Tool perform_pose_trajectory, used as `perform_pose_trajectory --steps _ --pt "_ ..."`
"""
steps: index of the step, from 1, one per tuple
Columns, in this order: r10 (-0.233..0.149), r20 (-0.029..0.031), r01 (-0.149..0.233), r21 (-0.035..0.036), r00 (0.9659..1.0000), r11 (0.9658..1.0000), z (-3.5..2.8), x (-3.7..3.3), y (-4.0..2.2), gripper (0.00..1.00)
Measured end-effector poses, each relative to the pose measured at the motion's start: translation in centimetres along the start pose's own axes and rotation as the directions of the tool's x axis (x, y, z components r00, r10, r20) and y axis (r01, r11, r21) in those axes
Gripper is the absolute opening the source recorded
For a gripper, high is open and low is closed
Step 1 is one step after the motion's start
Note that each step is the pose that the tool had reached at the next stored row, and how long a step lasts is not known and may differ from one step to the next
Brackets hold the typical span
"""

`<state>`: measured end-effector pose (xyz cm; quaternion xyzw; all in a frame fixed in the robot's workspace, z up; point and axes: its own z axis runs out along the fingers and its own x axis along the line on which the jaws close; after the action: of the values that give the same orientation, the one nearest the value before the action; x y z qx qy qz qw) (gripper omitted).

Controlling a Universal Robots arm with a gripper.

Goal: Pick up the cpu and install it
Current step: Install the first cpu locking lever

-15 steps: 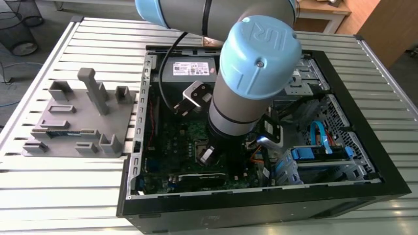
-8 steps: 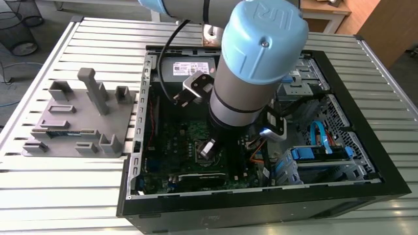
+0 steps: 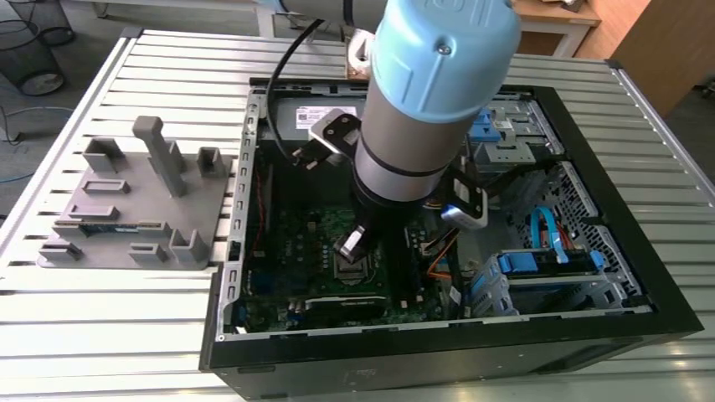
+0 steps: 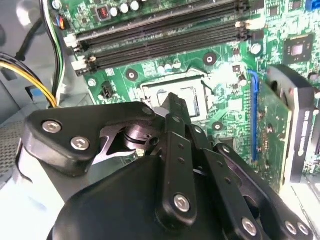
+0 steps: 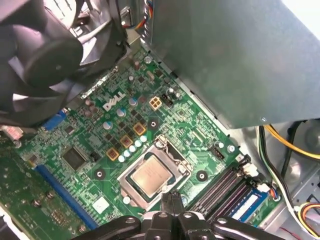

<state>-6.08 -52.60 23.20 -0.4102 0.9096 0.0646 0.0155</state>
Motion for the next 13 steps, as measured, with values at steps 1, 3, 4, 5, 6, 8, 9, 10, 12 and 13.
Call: perform_pose_trajectory --steps 1,3,4,5,6,8,9,10,12,13 --pt "0.0 0.0017 0.0 0.0019 1.0 1.0 0.01 0.15 0.17 0.11" --pt "-0.001 0.0041 0.001 0.0048 1.0 1.0 0.02 0.44 0.5 0.11" --pt "-0.001 0.0046 0.001 0.0055 1.0 1.0 0.02 0.55 0.64 0.11" --pt "-0.001 0.005 0.001 0.0061 1.0 1.0 0.03 0.67 0.77 0.11" --pt "-0.001 0.0052 0.001 0.0066 1.0 1.0 0.03 0.75 0.87 0.11" --pt "-0.001 0.0051 0.001 0.0071 1.0 1.0 0.03 0.79 0.91 0.11" --pt "-0.001 0.005 0.001 0.0071 1.0 1.0 0.03 0.79 0.91 0.11" --pt "-0.001 0.0048 0.001 0.0072 1.0 1.0 0.01 0.79 0.92 0.11" --pt "-0.001 0.0049 0.001 0.0072 1.0 1.0 -0.25 0.77 0.95 0.11" --pt "-0.001 0.0051 0.001 0.0072 1.0 1.0 -0.38 0.76 0.96 0.11"
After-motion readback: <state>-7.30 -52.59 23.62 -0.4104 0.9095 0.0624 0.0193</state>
